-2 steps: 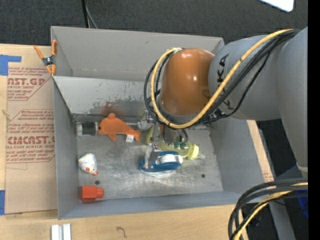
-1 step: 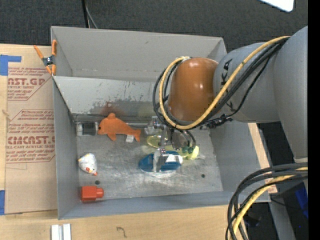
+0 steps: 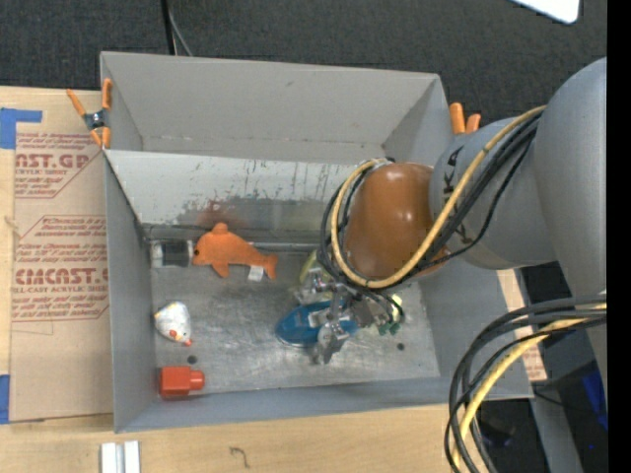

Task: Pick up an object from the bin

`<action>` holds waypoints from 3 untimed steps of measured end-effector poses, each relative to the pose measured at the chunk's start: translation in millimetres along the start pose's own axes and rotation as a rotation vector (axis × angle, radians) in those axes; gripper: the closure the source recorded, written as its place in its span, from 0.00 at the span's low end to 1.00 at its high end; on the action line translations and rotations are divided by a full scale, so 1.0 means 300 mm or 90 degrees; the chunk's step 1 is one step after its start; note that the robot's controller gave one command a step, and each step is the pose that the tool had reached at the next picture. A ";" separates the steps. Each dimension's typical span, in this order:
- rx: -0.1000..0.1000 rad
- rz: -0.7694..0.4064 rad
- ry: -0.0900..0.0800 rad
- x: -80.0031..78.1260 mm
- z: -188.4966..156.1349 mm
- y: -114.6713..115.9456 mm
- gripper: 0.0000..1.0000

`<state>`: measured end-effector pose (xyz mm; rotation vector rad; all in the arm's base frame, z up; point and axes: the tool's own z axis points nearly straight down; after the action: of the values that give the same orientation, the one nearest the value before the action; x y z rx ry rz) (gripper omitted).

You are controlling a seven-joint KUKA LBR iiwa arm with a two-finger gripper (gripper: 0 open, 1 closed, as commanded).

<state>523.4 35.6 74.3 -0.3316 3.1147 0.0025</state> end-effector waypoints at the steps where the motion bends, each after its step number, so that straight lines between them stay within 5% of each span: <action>1: 0.000 0.000 0.000 0.000 0.000 0.000 1.00; 2: 0.000 -0.002 0.008 0.002 -0.381 0.084 1.00; 3: 0.000 -0.002 0.008 0.002 -0.381 0.084 1.00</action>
Offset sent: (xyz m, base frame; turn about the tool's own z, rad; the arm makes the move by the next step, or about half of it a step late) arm -0.0059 0.0237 0.1168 -0.0024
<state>516.5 59.7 188.7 -0.3375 3.1268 0.0014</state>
